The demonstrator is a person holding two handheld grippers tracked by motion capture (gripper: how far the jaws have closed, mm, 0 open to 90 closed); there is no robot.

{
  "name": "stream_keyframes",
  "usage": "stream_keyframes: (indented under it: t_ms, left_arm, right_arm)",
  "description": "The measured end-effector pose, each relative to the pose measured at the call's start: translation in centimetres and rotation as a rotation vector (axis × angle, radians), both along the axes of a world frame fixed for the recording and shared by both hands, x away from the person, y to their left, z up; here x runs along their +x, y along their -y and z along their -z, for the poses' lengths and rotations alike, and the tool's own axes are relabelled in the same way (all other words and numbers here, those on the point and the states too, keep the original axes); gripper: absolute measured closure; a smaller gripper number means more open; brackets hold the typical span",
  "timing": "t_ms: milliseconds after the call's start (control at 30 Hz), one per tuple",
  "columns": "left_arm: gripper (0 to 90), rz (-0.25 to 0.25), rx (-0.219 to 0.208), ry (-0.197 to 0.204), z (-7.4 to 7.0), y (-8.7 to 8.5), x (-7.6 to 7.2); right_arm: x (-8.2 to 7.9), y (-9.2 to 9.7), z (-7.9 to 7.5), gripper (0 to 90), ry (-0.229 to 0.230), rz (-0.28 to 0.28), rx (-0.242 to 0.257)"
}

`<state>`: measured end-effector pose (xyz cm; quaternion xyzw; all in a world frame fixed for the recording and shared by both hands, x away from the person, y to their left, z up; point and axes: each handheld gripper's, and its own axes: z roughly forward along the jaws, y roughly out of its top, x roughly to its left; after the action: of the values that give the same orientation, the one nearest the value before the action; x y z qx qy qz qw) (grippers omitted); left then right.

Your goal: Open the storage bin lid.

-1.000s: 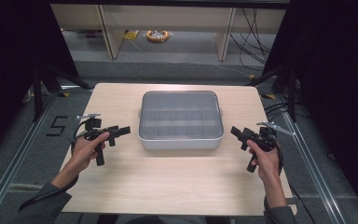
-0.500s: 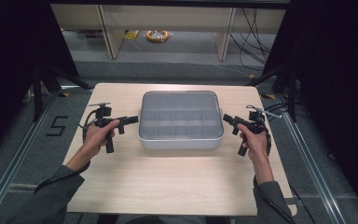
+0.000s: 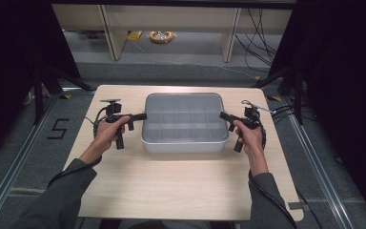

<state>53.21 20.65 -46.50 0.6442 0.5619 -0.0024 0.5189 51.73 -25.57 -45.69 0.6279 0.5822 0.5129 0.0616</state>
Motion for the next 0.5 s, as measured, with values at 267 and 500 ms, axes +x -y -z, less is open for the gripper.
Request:
stream_keyframes:
  t_ms: [267, 500]
  left_arm:
    - [48.7, 0.020, 0.005, -0.022, 0.3, 1.0, 0.7]
    - [52.5, -0.003, 0.000, -0.037, 0.5, 1.2, 1.2]
  right_arm:
    - [0.7, -0.5, 0.2, 45.8, -0.016, -0.003, 0.016]
    - [1.5, -0.6, 0.8, 48.4, -0.004, 0.004, -0.007]
